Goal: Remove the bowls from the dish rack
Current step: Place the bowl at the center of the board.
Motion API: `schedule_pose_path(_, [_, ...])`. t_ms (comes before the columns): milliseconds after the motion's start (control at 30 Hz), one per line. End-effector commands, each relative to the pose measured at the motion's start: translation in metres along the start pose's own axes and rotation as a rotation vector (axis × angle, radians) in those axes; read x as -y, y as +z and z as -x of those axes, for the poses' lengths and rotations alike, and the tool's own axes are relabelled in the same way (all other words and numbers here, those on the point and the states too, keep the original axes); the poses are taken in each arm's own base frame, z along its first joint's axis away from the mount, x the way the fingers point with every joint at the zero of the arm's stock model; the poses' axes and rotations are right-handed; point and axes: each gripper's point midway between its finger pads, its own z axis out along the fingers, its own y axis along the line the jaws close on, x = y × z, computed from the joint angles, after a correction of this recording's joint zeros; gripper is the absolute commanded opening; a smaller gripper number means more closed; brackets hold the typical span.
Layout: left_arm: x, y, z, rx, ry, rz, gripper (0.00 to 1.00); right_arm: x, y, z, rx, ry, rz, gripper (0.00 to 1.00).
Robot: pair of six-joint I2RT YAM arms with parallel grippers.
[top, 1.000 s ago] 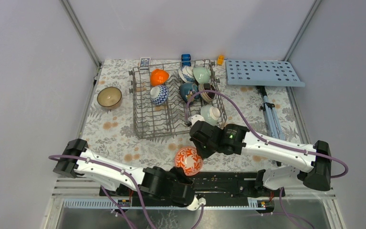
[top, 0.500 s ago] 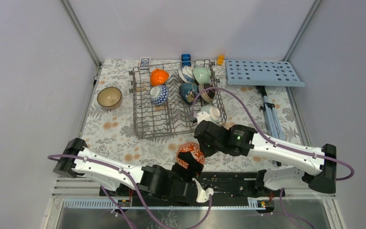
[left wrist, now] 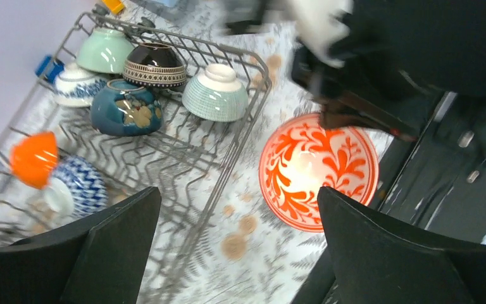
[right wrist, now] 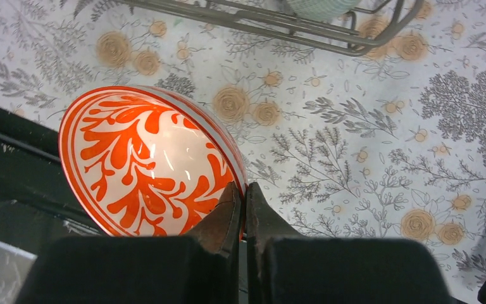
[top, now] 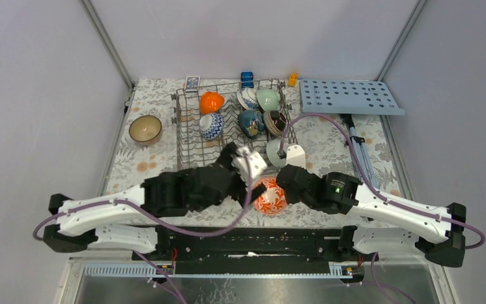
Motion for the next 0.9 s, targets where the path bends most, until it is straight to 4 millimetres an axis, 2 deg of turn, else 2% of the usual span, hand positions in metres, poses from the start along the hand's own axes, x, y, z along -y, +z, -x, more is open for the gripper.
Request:
schedule_pose_path(0, [-0.011,-0.007,0.026,0.188,-0.464,-0.046,0.99,0.014,-0.003,0.029,0.139,0.144,-0.039,0.00])
schedule_pose_path(133, [-0.041,0.007,0.008,0.197,-0.868,0.069,0.99,0.018,0.002,0.033,0.155,0.218,-0.019,0.00])
schedule_pose_path(233, [-0.040,0.029,-0.009,0.100,-1.116,0.090,0.99,0.011,0.006,0.037,0.151,0.269,0.020,0.00])
schedule_pose_path(300, [-0.032,0.045,-0.020,0.023,-1.218,0.094,0.98,0.005,0.008,0.041,0.145,0.294,0.045,0.00])
schedule_pose_path(433, [-0.030,0.064,-0.047,-0.087,-1.305,0.192,0.95,-0.008,0.012,0.049,0.135,0.332,0.077,0.00])
schedule_pose_path(533, [-0.034,0.067,-0.060,-0.128,-1.333,0.253,0.88,-0.014,0.015,0.054,0.127,0.356,0.083,0.00])
schedule_pose_path(633, [-0.037,0.066,-0.071,-0.148,-1.343,0.308,0.78,-0.017,0.019,0.055,0.116,0.371,0.081,0.00])
schedule_pose_path(867, [-0.043,0.062,-0.097,-0.194,-1.323,0.406,0.47,-0.023,0.025,0.059,0.109,0.377,0.087,0.00])
